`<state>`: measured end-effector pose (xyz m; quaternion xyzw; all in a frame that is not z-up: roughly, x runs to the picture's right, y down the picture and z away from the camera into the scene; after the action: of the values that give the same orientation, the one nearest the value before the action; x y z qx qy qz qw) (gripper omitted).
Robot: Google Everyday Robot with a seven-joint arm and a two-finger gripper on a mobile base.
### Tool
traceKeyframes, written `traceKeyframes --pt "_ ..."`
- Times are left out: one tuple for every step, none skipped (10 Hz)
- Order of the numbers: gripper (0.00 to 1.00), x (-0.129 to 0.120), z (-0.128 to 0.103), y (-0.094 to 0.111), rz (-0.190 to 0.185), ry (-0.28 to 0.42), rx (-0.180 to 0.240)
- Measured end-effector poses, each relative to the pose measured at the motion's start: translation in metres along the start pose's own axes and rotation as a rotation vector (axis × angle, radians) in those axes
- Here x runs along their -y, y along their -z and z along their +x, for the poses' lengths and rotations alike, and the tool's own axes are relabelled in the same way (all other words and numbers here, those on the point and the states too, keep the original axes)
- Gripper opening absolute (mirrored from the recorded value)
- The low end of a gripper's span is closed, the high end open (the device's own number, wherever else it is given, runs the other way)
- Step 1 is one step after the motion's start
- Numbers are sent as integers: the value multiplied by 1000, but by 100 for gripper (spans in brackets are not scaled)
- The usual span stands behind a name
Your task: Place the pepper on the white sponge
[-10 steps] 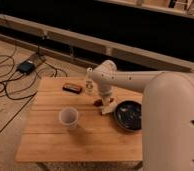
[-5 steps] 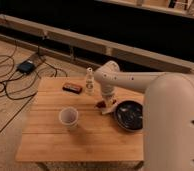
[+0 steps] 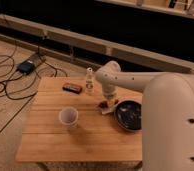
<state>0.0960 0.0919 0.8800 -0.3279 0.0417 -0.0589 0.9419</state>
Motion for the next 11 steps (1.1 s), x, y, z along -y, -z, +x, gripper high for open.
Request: traceKeyframes --pt "52 3 -2 -1 2 4 -4" --pt "61 5 -3 -2 3 6 -7" --pt "66 6 -3 -2 4 7 -9" --pt "67 7 -4 -3 3 8 -11" --pt "67 8 -5 -4 2 10 -14" --pt "67 9 -5 -4 0 11 -16" --pt "67 9 -5 -4 -1 11 -17" --pt "67 9 -5 -4 -2 11 -17" --pt "67 9 -5 -5 -4 10 -16" --pt "67 8 -5 -5 -4 10 -17" --pt "67 9 -4 -3 -2 7 -18"
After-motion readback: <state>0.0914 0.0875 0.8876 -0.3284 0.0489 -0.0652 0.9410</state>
